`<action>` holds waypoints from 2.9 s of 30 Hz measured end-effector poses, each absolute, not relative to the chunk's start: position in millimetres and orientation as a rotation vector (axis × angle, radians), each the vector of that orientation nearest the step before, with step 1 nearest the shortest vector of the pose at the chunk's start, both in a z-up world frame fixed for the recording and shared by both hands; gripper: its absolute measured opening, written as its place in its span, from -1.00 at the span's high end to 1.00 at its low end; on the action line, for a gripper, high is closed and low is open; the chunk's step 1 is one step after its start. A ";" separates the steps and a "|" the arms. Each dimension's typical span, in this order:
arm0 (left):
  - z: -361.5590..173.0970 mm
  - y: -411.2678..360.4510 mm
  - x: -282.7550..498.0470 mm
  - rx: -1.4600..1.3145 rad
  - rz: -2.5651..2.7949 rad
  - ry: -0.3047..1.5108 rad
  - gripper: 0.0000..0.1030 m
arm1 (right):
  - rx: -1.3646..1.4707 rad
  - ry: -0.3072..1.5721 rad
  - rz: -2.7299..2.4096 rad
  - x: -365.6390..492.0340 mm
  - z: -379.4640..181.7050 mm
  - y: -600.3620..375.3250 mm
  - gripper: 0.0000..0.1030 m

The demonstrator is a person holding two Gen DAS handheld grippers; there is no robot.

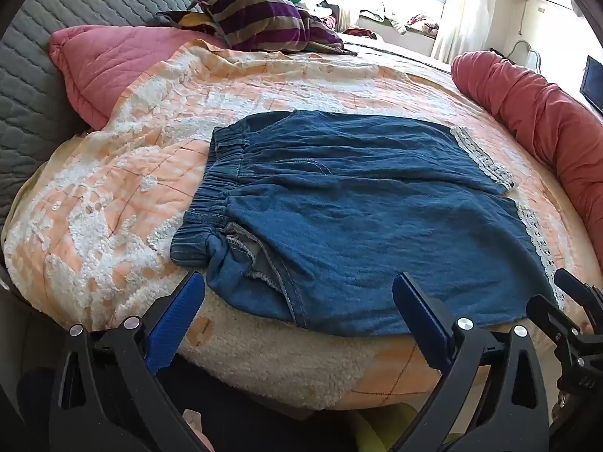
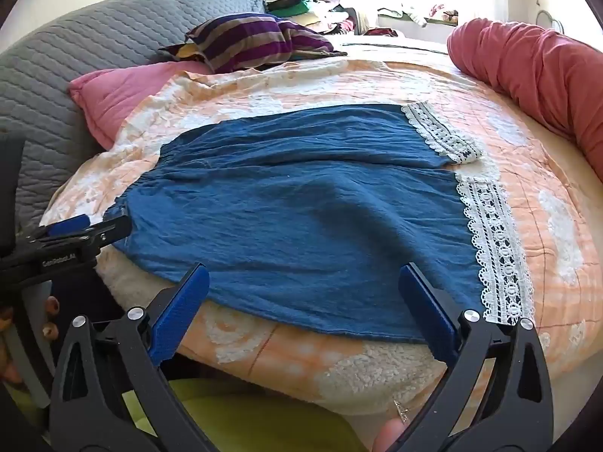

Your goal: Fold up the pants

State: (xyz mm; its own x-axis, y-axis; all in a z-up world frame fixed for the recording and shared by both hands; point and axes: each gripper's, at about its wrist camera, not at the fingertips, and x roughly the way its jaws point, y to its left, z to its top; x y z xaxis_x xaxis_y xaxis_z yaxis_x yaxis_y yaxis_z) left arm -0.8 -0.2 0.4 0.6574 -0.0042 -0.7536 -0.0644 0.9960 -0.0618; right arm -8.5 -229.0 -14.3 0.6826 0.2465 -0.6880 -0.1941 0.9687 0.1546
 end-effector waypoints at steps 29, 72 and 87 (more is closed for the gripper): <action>2.2 -7.7 -4.4 -0.079 0.028 0.868 -0.92 | 0.040 0.777 0.232 -10.8 -12.5 -222.1 -0.84; 4.7 -6.6 -2.7 -0.079 0.029 0.858 -0.92 | 0.025 0.767 0.224 -9.7 -10.5 -223.5 -0.84; -2.5 11.0 28.9 -0.090 0.046 0.876 -0.92 | -0.014 0.742 0.259 42.0 5.9 -217.3 -0.84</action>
State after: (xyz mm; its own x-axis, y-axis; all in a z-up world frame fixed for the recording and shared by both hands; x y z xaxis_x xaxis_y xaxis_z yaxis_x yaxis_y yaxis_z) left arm 28.9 11.0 -2.5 0.6396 0.0036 -0.7687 -0.0775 0.9952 -0.0598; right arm 42.0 -217.3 5.9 0.7064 0.2283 -0.6700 -0.2384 0.9680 0.0786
